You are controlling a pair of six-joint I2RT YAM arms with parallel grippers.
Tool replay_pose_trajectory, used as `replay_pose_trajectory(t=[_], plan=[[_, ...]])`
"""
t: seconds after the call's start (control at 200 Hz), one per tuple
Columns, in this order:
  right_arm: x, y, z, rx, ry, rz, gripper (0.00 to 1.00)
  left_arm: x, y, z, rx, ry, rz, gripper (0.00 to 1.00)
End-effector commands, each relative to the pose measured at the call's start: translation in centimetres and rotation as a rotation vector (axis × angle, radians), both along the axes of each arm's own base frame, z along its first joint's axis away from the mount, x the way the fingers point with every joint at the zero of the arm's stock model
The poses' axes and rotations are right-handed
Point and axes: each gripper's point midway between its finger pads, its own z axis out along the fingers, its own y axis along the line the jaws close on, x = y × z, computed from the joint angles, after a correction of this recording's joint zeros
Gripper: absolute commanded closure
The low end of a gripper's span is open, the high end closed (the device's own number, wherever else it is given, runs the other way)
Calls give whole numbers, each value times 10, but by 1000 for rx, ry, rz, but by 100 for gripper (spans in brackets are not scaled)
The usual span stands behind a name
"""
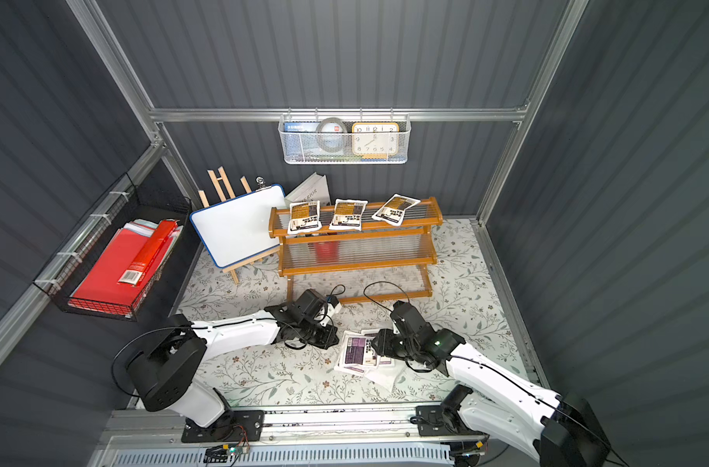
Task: Place the bagged coffee beans on the shelf by color
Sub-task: Pick up the bagged coffee beans at the center of the board.
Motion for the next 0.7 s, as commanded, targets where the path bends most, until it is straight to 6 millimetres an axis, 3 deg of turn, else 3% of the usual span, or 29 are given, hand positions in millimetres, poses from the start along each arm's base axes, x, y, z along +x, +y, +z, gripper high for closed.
replay_pose_trajectory(t=[0.0, 0.27, 0.46, 0.625, 0.695], plan=[[-6, 2, -10, 29, 35, -20, 51, 6, -13, 4, -26, -11, -28, 100], [-9, 4, -28, 63, 44, -19, 51, -1, -20, -19, 7, 35, -69, 100], [-3, 21, -21, 156, 5, 13, 52, -7, -15, -38, 49, 71, -81, 100], [6, 35, -7, 214, -48, 38, 67, -11, -13, -44, 68, 80, -91, 100], [8, 39, 0, 233, -68, 50, 78, -12, -12, -45, 70, 81, -93, 100]])
